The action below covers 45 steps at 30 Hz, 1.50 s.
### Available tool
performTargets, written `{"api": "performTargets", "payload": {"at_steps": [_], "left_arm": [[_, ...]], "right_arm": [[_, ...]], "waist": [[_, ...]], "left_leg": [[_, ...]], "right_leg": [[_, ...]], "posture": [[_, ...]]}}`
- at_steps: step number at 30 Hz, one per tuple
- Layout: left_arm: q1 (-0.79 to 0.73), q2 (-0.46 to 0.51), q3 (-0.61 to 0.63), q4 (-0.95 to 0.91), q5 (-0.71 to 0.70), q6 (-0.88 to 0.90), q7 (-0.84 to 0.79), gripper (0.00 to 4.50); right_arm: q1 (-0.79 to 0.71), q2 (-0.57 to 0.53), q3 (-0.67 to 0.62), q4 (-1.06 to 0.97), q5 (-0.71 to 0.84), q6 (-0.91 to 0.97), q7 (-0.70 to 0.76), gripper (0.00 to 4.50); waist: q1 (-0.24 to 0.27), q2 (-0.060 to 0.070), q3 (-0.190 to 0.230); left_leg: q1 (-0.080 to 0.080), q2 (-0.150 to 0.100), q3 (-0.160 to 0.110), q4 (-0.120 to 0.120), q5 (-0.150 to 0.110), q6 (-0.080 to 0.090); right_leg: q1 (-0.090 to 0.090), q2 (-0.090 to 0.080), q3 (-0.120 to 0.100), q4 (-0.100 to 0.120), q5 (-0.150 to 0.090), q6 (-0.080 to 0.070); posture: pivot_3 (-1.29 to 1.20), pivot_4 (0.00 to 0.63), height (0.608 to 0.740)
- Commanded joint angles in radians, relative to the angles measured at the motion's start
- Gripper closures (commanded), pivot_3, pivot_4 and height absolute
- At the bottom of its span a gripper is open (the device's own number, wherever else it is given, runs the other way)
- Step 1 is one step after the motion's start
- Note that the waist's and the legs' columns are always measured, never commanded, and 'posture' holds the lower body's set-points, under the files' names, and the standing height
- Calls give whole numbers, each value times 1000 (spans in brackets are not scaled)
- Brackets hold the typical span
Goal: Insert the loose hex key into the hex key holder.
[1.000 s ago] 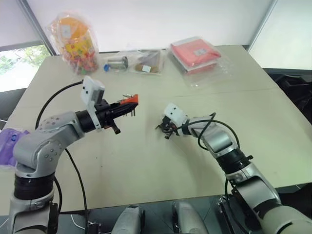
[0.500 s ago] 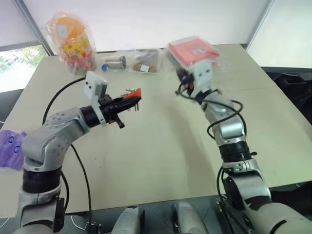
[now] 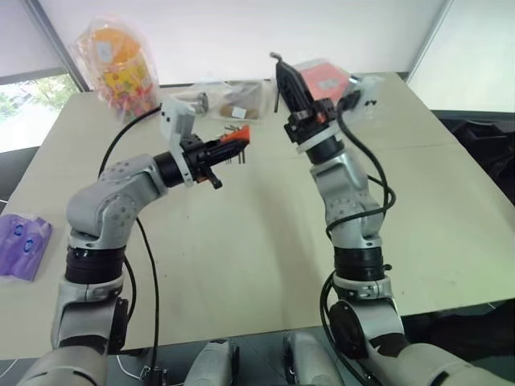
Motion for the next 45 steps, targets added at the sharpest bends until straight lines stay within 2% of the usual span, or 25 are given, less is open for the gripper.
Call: {"api": "performTargets", "payload": {"at_steps": [1,10,32,45], "left_arm": [[-46,3,7,-8,5,-16,-20,4500],[-58,0,7,-9,15,-12,-32,4500],[-45,-3,16,-42,-5,4,-25,4500],[-61,-19,44,-27,-23,16,-3,4500]], "right_arm": [[-1,21,66,-26,-60,-84,24,4468],[15,40,132,5,-129,-169,34,4468],[-25,26,112,120,-173,-259,31,4468],[-5,21,119,100,-176,-254,37,4468]], "waist": [[-6,0,0],[-19,0,0],[-20,0,0],[-20,0,0]], "left_leg": [[0,0,0,0,0,0],[0,0,0,-1,0,0],[0,0,0,-1,0,0],[0,0,0,-1,0,0]], "right_leg": [[0,0,0,1,0,0],[-2,0,0,3,0,0],[-2,0,0,3,0,0],[-2,0,0,3,0,0]], "posture": [[0,150,740],[0,150,740],[0,150,740],[0,150,740]]}}
